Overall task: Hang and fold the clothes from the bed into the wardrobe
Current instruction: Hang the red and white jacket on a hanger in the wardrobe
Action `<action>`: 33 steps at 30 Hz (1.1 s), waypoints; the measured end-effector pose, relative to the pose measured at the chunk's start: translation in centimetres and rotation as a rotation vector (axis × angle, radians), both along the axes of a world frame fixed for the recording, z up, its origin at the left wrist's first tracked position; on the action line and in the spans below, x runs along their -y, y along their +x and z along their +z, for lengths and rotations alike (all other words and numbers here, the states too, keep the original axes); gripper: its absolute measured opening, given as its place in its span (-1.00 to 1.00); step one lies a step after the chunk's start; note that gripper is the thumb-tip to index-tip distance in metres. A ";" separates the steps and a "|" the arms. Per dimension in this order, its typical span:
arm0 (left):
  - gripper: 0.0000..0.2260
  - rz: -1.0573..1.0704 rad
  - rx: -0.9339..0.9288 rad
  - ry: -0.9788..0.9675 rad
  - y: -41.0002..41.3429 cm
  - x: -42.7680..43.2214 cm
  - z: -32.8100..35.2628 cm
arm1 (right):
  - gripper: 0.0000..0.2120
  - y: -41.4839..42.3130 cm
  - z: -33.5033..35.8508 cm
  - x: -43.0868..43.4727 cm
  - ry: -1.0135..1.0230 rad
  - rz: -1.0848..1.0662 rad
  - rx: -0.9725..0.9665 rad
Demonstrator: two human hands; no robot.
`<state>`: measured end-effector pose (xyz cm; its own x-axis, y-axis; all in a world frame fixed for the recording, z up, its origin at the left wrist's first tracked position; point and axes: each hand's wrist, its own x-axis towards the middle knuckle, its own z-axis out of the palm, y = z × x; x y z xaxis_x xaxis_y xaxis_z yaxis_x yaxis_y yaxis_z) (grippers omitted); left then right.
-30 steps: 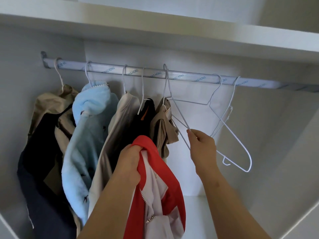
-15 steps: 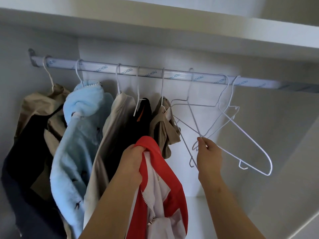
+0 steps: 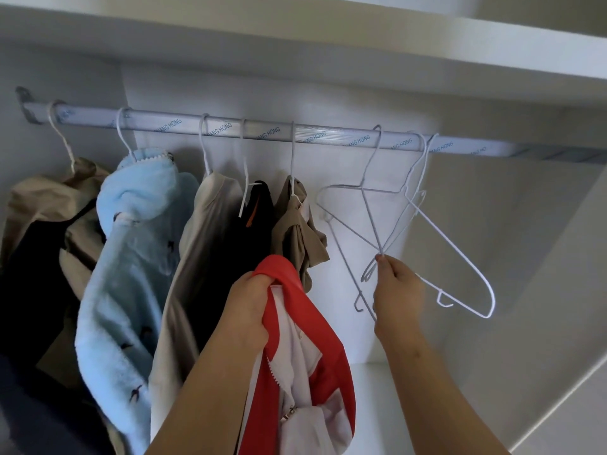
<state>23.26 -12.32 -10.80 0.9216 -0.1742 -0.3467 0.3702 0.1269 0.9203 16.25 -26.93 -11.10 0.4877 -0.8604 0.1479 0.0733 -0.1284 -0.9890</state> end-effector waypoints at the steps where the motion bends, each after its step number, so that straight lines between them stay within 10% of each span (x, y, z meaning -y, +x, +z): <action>1: -0.68 0.004 -0.015 0.018 0.0 -0.1 0.1 | -0.70 0.2 0.0 -0.3 -0.019 0.017 -0.008; 16: -0.74 0.010 -0.013 0.008 -0.6 -2.7 0.3 | -0.69 1.5 -0.6 -2.1 -0.364 -0.109 -0.100; 26: -0.95 0.024 -0.028 -0.022 -1.0 -2.5 0.4 | -0.70 1.5 -0.4 -2.7 -0.237 0.004 0.062; 33: -0.75 0.012 -0.034 0.066 -1.1 -1.8 0.9 | -0.73 1.3 -0.7 -2.6 -0.373 -0.015 -0.015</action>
